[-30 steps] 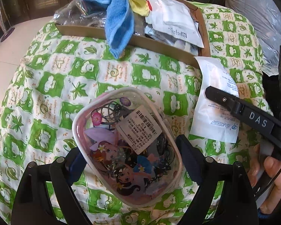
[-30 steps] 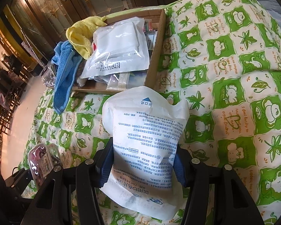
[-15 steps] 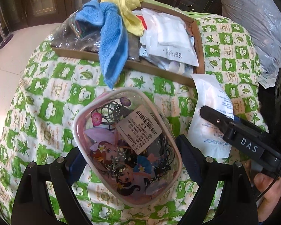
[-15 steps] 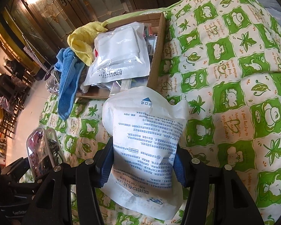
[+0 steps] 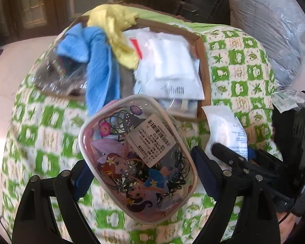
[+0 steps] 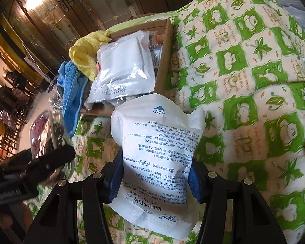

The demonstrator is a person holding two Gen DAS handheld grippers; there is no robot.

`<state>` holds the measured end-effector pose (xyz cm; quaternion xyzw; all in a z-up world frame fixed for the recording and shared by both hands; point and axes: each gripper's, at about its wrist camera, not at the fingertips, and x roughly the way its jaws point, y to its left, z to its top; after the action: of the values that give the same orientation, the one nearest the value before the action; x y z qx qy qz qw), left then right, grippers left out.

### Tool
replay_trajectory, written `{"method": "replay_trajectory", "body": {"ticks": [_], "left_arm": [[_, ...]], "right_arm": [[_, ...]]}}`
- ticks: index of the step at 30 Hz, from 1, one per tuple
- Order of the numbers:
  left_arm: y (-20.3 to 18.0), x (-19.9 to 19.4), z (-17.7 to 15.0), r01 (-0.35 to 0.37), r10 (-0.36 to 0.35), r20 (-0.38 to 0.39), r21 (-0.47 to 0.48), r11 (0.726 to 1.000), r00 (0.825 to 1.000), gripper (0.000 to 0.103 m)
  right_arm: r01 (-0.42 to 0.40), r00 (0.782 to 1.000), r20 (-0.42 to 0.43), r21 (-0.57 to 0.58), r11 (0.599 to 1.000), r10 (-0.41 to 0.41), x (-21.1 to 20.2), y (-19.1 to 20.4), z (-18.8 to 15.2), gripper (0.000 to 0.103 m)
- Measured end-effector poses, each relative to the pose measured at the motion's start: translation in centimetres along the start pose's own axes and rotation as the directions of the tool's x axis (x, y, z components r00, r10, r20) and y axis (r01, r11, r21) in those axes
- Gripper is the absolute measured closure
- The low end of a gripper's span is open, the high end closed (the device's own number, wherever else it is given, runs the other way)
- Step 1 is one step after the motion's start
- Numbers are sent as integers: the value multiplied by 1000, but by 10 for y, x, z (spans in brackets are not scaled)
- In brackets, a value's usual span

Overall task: Organize soft objects
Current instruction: 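Carry the box over the tray with left tool while right tool carries the white bag there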

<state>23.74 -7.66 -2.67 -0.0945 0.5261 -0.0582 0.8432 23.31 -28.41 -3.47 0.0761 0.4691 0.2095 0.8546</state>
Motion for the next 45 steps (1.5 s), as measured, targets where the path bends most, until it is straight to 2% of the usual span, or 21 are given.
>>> {"method": "replay_trajectory", "body": {"ticks": [6, 22, 33, 39, 45], "left_arm": [[2, 7, 27, 33, -32, -18, 33, 999, 999, 14], [4, 20, 52, 66, -64, -30, 72, 995, 997, 14], [22, 23, 75, 70, -70, 0, 76, 995, 998, 14], [28, 41, 87, 83, -82, -18, 90, 992, 996, 14], [37, 52, 93, 105, -104, -13, 71, 992, 994, 14]], "right_arm": [[29, 1000, 3, 7, 1000, -29, 0, -3, 8, 48], [28, 999, -27, -2, 1000, -28, 13, 8, 35, 48], [47, 999, -4, -37, 998, -47, 18, 26, 97, 48], [76, 997, -18, -61, 995, -77, 36, 35, 136, 48], [85, 996, -31, -116, 990, -89, 66, 56, 161, 48]]}}
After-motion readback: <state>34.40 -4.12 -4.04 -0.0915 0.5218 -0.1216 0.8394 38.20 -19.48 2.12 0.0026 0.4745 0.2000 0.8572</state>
